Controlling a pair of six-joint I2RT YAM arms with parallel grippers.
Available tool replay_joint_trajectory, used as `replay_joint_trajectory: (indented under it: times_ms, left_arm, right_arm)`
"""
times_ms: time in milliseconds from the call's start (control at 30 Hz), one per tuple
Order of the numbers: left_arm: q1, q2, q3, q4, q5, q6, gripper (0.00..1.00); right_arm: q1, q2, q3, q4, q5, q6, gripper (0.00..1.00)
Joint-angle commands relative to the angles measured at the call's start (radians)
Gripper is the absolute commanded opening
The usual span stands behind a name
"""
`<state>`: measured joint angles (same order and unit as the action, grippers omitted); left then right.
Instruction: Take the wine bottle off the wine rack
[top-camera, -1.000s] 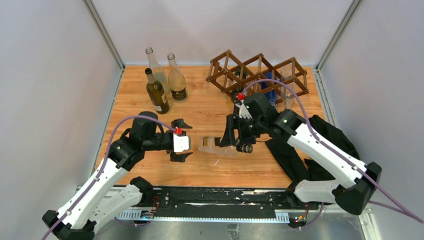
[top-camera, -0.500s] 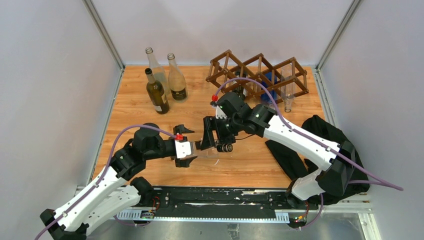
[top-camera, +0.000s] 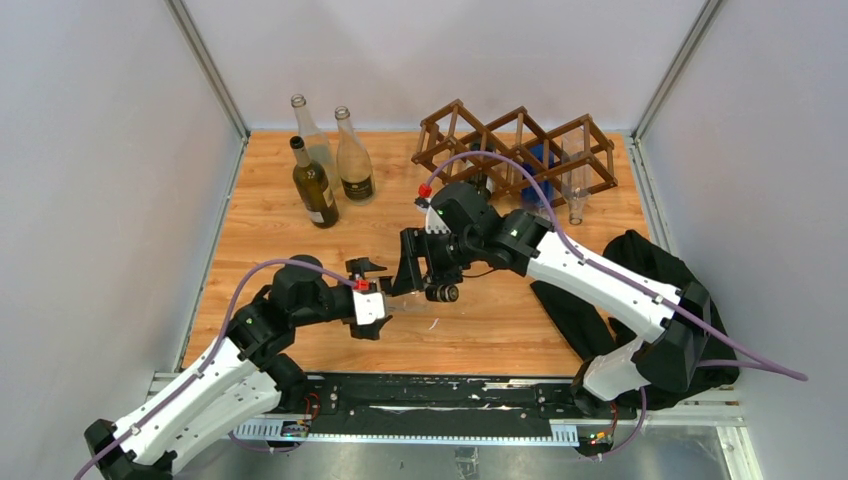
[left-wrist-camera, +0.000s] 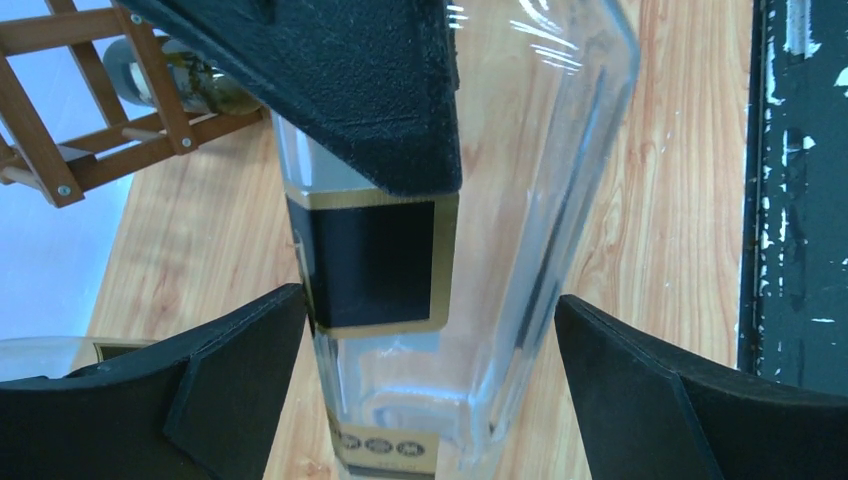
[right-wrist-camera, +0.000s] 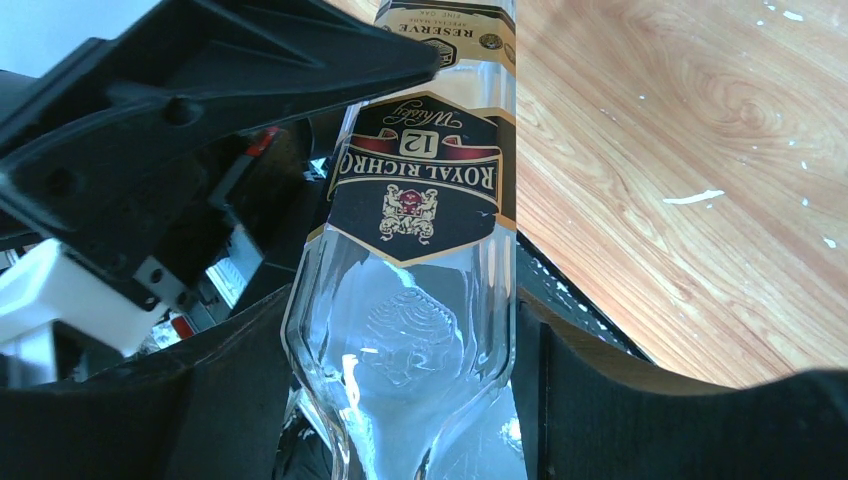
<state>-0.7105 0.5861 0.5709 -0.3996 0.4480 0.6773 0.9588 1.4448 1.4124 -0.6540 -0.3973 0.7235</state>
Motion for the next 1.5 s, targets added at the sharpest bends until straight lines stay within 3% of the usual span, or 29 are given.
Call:
replay_joint_trajectory:
  times_ms: [0, 133, 233, 267, 300, 400, 467, 533, 767, 1000, 1233, 1467]
  left_arm:
    - [-0.009, 0.039, -0.015, 0.097, -0.043, 0.003, 1.00]
    - [-0.009, 0.070, -0.003, 0.169, -0.072, -0.022, 0.97]
    - [-0.009, 0.065, 0.001, 0.194, -0.079, -0.026, 0.77]
    - [-0.009, 0.059, 0.003, 0.196, -0.082, -0.033, 0.65]
    - [-0.009, 0.043, -0.001, 0.210, -0.101, -0.062, 0.31]
    - [-0.009, 0.006, -0.021, 0.251, -0.125, -0.108, 0.01]
    - [-0.009, -0.008, -0.021, 0.265, -0.140, -0.150, 0.00]
    - [-0.009, -0.011, -0.005, 0.264, -0.142, -0.202, 0.00]
    - [-0.009, 0.003, 0.022, 0.284, -0.110, -0.392, 0.00]
    - [-0.002, 0.076, 0.136, 0.334, -0.057, -0.621, 0.00]
    - [0.058, 0.183, 0.276, 0.374, 0.114, -0.872, 0.00]
    - [0.136, 0.232, 0.319, 0.444, 0.198, -1.054, 0.00]
  right_arm:
    - [0.033, -0.013, 0.059, 0.154, -0.044, 0.051, 0.00]
    - [0.054, 0.009, 0.073, 0.177, -0.041, 0.057, 0.00]
    - [0.056, 0.011, 0.064, 0.170, -0.036, 0.048, 0.02]
    - [0.055, 0.006, 0.059, 0.160, -0.028, 0.042, 0.08]
    - [0.049, -0.016, 0.046, 0.153, -0.015, 0.030, 0.32]
    - [0.024, -0.074, 0.014, 0.152, 0.018, 0.018, 0.69]
    - [-0.001, -0.127, -0.014, 0.151, 0.048, 0.013, 0.85]
    - [-0.035, -0.194, -0.049, 0.151, 0.069, 0.001, 0.92]
    - [-0.184, -0.424, -0.165, 0.137, 0.084, -0.044, 0.96]
    - [-0.198, -0.587, -0.318, 0.180, 0.084, -0.121, 0.98]
    - [-0.190, -0.633, -0.582, 0.575, -0.086, -0.127, 0.99]
    - [-0.063, -0.515, -0.629, 0.881, -0.099, -0.217, 0.99]
